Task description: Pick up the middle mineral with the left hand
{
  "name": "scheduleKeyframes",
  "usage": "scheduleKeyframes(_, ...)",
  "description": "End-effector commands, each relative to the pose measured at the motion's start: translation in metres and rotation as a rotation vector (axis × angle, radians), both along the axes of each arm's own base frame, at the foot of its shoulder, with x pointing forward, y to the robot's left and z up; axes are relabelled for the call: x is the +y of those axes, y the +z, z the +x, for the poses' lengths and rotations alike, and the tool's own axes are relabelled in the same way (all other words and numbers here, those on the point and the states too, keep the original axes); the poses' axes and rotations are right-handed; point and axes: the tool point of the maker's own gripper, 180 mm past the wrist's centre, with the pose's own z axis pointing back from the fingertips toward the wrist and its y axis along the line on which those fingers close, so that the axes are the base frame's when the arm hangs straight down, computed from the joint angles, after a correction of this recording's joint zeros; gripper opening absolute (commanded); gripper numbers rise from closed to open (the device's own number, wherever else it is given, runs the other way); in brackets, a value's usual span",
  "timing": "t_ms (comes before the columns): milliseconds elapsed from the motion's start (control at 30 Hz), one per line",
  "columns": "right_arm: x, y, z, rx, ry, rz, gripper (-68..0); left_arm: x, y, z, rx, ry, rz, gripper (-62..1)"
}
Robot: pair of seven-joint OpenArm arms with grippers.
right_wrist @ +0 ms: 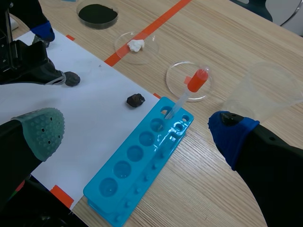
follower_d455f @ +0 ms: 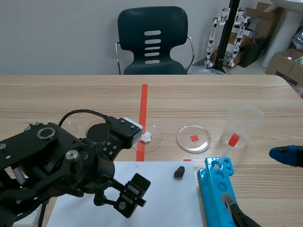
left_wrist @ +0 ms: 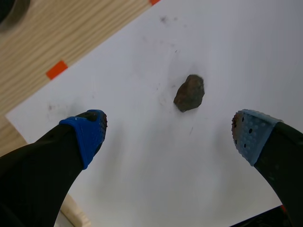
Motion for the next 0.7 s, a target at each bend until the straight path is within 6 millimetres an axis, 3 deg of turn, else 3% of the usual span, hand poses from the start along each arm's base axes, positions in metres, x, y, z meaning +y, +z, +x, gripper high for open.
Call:
scheduleKeyframes(0, 0.000, 0.006, 0.004, -0.024, -0.004, 0.013, -2.9, -0.005, 0.005, 0.000, 0.006, 0.056, -0.022, -5.4)
scheduleKeyframes(200, 0.000, 0.006, 0.004, -0.024, -0.004, 0.013, -2.9, -0.007, 0.007, -0.001, 0.046, 0.242, -0.045, -5.4)
scheduleKeyframes(500, 0.000, 0.006, 0.004, -0.024, -0.004, 0.013, -2.9, -0.029, 0.016, 0.004, 0.031, 0.323, -0.121, -5.4)
scheduleKeyframes(667, 0.000, 0.006, 0.004, -0.024, -0.004, 0.013, -2.9, -0.025, 0.007, 0.006, 0.055, 0.367, -0.110, -5.4)
